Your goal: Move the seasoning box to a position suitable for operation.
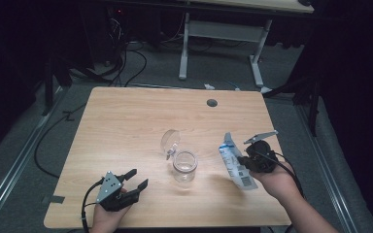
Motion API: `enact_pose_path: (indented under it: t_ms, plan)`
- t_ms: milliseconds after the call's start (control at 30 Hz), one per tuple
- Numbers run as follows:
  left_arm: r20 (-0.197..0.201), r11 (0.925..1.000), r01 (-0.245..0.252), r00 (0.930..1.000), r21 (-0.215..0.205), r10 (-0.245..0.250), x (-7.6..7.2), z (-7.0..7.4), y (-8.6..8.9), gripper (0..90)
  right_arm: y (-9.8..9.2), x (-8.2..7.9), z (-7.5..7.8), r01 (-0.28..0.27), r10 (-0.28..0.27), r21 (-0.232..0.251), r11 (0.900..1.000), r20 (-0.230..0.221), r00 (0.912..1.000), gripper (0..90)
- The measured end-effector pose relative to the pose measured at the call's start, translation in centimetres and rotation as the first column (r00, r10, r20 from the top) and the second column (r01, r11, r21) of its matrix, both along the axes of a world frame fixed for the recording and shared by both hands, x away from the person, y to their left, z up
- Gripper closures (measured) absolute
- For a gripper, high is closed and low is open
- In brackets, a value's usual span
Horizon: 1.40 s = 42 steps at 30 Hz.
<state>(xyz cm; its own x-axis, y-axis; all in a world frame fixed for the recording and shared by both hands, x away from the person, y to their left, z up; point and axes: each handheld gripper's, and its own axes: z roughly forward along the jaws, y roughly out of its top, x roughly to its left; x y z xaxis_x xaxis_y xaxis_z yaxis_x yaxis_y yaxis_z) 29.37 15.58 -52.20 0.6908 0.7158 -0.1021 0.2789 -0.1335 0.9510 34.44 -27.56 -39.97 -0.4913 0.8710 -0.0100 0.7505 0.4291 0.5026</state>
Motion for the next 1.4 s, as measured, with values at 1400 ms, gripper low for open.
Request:
enact_pose_path:
  t_ms: [1400]
  plan:
    - [-0.001,1.0000,0.006,1.0000,0.004,-0.006,-0.1,-0.1,0.0,41.6,0.9,1.7,1.7,-0.090,0.062,-0.114,0.989,-0.231,0.9710,90.0]
